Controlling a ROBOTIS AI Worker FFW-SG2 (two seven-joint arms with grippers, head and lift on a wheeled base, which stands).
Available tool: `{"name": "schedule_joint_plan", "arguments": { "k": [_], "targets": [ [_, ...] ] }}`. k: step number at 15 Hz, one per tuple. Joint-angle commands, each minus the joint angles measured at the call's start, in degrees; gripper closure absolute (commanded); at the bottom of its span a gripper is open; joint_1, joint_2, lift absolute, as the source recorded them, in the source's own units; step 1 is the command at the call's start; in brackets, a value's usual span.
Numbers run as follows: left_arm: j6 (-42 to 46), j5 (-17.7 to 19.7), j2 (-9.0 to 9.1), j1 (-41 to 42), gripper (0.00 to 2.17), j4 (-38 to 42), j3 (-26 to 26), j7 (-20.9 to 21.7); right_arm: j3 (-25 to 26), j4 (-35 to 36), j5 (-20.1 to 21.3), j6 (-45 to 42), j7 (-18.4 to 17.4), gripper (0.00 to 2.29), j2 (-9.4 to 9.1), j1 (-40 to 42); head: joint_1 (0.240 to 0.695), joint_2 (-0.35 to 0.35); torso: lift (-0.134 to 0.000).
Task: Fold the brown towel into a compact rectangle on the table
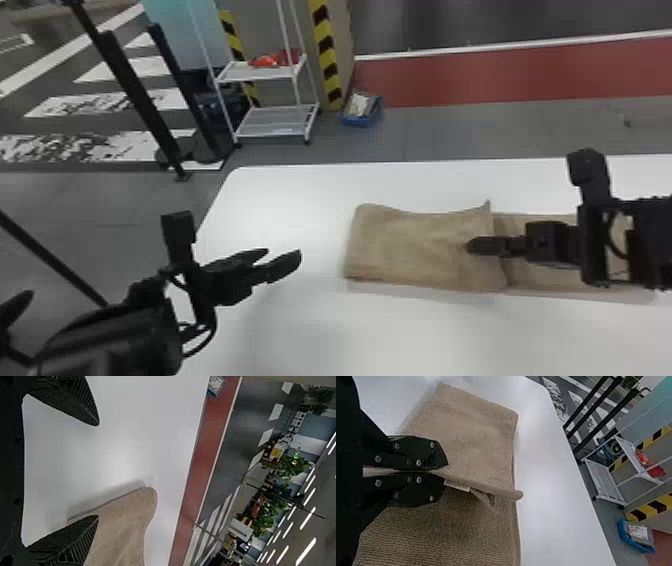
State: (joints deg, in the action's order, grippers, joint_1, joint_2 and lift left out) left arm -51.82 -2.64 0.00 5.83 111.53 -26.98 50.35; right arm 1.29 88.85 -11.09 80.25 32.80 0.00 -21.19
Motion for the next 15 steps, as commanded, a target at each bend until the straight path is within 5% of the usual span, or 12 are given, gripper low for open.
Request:
{"name": "schedule_joint_plan", "arguments": {
  "k": [1,4,8,10,13,15],
  "targets": [
    [0.0,0.0,0.15,0.0,0.05,0.2,0.0,0.0,0.1,1.1,-0.1,0.9,0.1,1.95,-0.05,-0.3,0.695,0.262,-0.124],
    [-0.2,0.0,0.15,0.1,0.05,0.5,-0.4,0.0,3.1,7.1,-3.5,5.8,0.2,1.95,-0.05,0.0,0.695,0.263,-0.124],
    [3.7,0.7,0.15,0.1,0.05,0.3,-0.1,-1.0,2.2,4.2,-0.6,3.7,0.1,1.95,-0.05,1.5,0.695,0.262,-0.124],
    [4.2,1.7,0.15,0.2,0.05,0.2,0.1,-1.5,4.2,5.5,-3.6,4.3,0.3,1.95,-0.05,1.2,0.695,0.259,-0.124],
    [16.9,8.5,0.15,4.7,0.06,0.4,1.8,-6.5,5.9,7.7,-4.8,5.8,0.3,1.95,-0.05,1.7,0.695,0.253,-0.124],
    [22.7,9.8,0.15,6.3,0.06,-0.9,4.7,-9.3,5.1,6.9,-3.2,4.6,0.4,1.95,-0.05,1.6,0.695,0.245,-0.124]
  ]
}}
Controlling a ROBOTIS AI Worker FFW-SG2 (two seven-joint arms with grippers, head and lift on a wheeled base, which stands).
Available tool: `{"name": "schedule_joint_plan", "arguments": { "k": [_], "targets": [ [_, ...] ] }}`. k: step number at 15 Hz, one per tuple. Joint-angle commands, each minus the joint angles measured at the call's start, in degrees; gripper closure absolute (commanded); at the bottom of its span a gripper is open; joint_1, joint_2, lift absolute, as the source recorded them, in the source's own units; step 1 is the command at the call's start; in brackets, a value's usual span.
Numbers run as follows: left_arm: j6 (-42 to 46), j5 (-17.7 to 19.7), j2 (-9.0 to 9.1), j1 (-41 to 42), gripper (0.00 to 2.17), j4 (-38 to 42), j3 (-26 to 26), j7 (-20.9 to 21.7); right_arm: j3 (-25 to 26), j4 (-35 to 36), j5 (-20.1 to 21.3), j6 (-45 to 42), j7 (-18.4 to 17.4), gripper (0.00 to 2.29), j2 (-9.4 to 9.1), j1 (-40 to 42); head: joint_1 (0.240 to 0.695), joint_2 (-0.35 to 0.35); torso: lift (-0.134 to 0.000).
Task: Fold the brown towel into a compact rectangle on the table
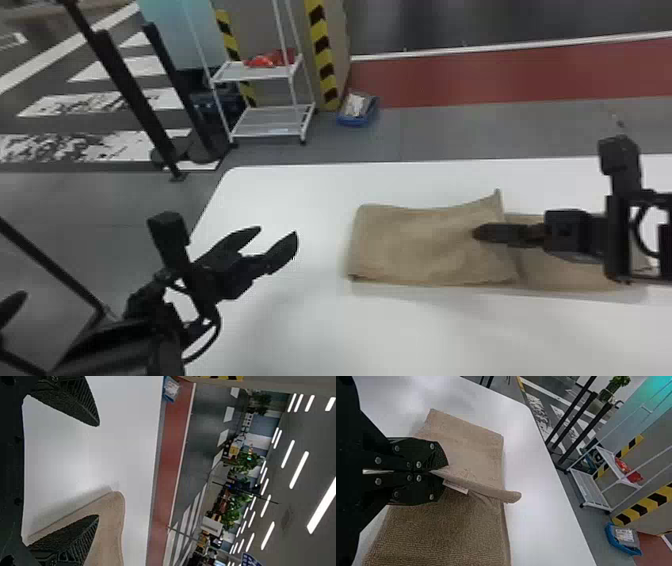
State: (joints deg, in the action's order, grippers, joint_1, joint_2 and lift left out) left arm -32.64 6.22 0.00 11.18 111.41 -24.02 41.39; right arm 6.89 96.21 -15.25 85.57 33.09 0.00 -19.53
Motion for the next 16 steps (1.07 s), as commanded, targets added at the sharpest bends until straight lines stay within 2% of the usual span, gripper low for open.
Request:
{"name": "schedule_joint_plan", "arguments": {
  "k": [1,2,3,4,5,7,9,10,12,13,14,15,16],
  "targets": [
    [3.5,1.2,0.15,0.9,0.06,-0.8,2.3,-0.7,0.0,-0.1,0.0,-0.2,0.1,1.95,-0.05,-0.2,0.695,0.239,-0.124],
    [4.2,1.7,0.15,1.4,0.06,-0.8,2.4,-1.1,1.4,0.6,-1.7,0.9,0.1,1.95,-0.05,-0.9,0.695,0.230,-0.124],
    [7.0,2.6,0.15,2.3,0.06,-0.8,2.8,-1.8,0.8,0.6,-1.4,0.9,-0.1,1.95,0.88,-0.2,0.695,0.221,-0.124],
    [10.0,3.0,0.15,2.7,0.06,-1.4,3.4,-2.4,-0.1,0.6,0.1,0.7,-0.1,1.95,2.90,0.5,0.695,0.212,-0.124],
    [11.2,3.5,0.15,2.7,0.06,-2.2,3.6,-3.1,0.5,0.6,0.0,0.3,0.3,1.95,2.99,0.8,0.695,0.207,-0.124],
    [11.8,3.9,0.15,2.9,0.06,-2.2,3.5,-3.3,4.6,2.7,-2.9,4.4,0.6,1.95,3.60,-0.2,0.695,0.189,-0.124],
    [12.1,4.6,0.15,3.5,0.06,-2.3,3.5,-3.0,4.4,2.1,-2.2,3.3,0.6,1.95,6.24,0.7,0.695,0.173,-0.124],
    [12.1,4.5,0.15,3.7,0.06,-2.4,3.8,-2.7,4.0,-0.2,0.0,1.6,1.2,1.95,6.15,0.5,0.695,0.154,-0.124],
    [12.5,4.6,0.15,4.4,0.06,-2.3,4.3,-2.7,7.0,-0.6,-0.7,3.0,2.6,1.95,5.98,-1.9,0.695,0.133,-0.124],
    [13.2,4.8,0.15,4.9,0.06,-2.2,4.3,-2.7,6.6,-0.7,-0.7,3.2,2.8,1.95,6.24,-2.5,0.695,0.126,-0.124],
    [14.7,5.7,0.15,5.8,0.07,-2.2,4.2,-2.7,4.5,-2.3,0.7,2.5,3.1,1.95,7.38,-2.4,0.695,0.110,-0.124],
    [15.4,5.8,0.15,6.0,0.07,-2.3,4.2,-2.7,5.1,-2.4,2.0,2.5,4.0,1.95,7.38,-2.4,0.695,0.106,-0.124],
    [15.8,5.8,0.15,6.0,0.07,-2.4,3.9,-2.7,7.3,-2.5,1.2,3.5,4.1,1.95,7.47,-3.2,0.695,0.104,-0.124]
  ]
}}
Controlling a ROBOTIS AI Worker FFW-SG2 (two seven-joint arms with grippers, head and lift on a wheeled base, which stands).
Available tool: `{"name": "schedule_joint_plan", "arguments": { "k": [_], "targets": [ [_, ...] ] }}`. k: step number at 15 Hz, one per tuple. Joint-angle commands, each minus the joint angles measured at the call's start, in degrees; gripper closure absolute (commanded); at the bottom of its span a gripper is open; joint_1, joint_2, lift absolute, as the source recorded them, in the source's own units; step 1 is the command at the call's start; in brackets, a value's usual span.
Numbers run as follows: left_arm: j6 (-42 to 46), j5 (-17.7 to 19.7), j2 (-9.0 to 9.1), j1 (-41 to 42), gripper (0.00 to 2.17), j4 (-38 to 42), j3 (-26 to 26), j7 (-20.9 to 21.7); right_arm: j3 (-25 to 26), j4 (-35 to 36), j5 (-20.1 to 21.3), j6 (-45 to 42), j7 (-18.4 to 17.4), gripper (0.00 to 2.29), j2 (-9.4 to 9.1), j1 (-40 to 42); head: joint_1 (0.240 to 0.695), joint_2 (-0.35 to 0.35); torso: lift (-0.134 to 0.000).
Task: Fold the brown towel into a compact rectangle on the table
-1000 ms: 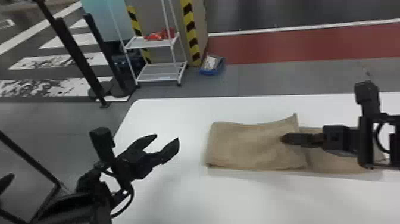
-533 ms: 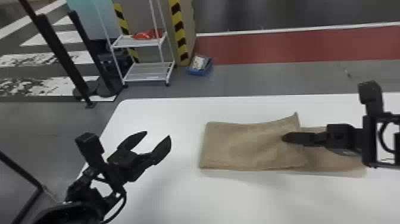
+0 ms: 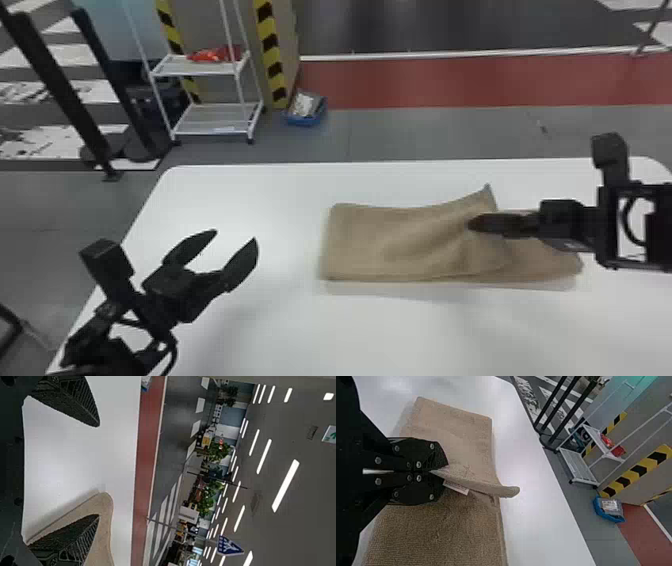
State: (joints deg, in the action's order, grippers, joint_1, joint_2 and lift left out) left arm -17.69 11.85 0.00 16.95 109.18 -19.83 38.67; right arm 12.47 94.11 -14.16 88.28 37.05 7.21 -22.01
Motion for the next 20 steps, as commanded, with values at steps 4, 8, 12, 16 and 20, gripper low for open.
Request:
{"name": "schedule_joint_plan", "arguments": {
  "k": [4,8,12,16,20],
  "targets": [
    [3.1,1.2,0.15,1.2,0.07,-0.6,-0.4,-0.3,3.9,-0.5,-0.4,1.8,1.6,1.95,1.49,0.9,0.695,0.087,-0.124],
    [3.5,1.2,0.15,1.5,0.07,-0.8,-0.2,0.2,5.5,-0.5,1.4,1.8,3.2,1.95,1.49,0.2,0.695,0.071,-0.124],
    [4.0,1.1,0.15,1.9,0.07,-1.4,-0.1,0.3,5.8,-2.4,5.4,1.8,3.9,1.95,1.32,-1.5,0.695,0.056,-0.124],
    [4.0,1.0,0.15,1.9,0.07,-1.6,0.0,0.3,5.8,-3.0,7.4,1.8,4.3,1.95,1.05,-1.2,0.695,0.043,-0.124],
    [4.0,0.5,0.15,1.7,0.07,-1.8,0.3,0.4,7.3,-2.2,6.5,1.8,4.8,1.95,1.32,0.1,0.695,0.032,-0.124]
  ]
}}
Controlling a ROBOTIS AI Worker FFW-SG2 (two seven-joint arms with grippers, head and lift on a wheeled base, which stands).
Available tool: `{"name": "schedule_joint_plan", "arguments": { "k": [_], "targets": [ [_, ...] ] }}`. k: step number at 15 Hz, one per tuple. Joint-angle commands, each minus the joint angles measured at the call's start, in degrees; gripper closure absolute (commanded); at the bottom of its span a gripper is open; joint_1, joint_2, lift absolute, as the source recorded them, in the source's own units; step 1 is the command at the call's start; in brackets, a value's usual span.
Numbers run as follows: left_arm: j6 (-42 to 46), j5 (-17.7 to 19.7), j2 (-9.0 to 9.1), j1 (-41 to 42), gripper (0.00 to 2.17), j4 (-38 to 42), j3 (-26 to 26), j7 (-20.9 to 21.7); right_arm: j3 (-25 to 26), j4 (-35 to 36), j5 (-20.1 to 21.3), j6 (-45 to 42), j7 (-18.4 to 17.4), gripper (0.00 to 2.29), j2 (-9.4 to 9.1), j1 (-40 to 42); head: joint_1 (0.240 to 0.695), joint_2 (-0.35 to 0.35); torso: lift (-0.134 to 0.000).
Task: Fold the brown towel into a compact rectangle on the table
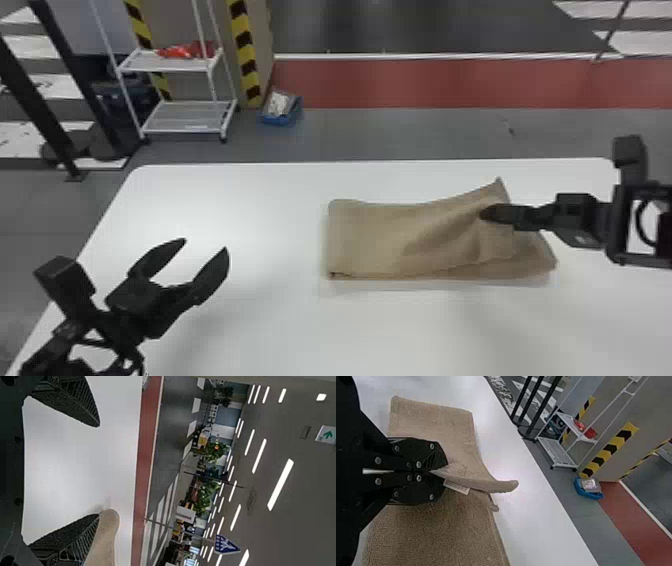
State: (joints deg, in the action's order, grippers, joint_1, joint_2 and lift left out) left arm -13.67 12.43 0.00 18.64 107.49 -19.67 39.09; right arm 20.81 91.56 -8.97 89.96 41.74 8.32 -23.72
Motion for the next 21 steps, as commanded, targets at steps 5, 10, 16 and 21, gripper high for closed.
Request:
{"name": "schedule_joint_plan", "arguments": {
  "k": [5,10,16,21],
  "targets": [
    [-0.2,-0.4,0.15,-0.4,0.07,-1.1,0.4,0.2,3.7,0.6,2.4,0.1,0.6,1.95,1.00,3.0,0.695,0.000,-0.124],
    [-0.2,-1.4,0.15,-0.9,0.07,-2.2,1.1,0.1,5.0,-1.0,1.8,0.1,1.5,1.95,1.53,1.5,0.695,-0.041,-0.124],
    [0.0,-1.4,0.15,-0.9,0.07,-2.4,0.6,0.3,4.8,-1.4,-0.3,0.1,1.0,1.95,2.14,-0.3,0.695,-0.024,-0.124],
    [-0.2,-1.8,0.15,-1.9,0.07,-3.4,1.3,0.3,5.1,-2.9,4.1,0.1,1.4,1.95,2.14,-0.1,0.695,-0.046,-0.124]
  ]
}}
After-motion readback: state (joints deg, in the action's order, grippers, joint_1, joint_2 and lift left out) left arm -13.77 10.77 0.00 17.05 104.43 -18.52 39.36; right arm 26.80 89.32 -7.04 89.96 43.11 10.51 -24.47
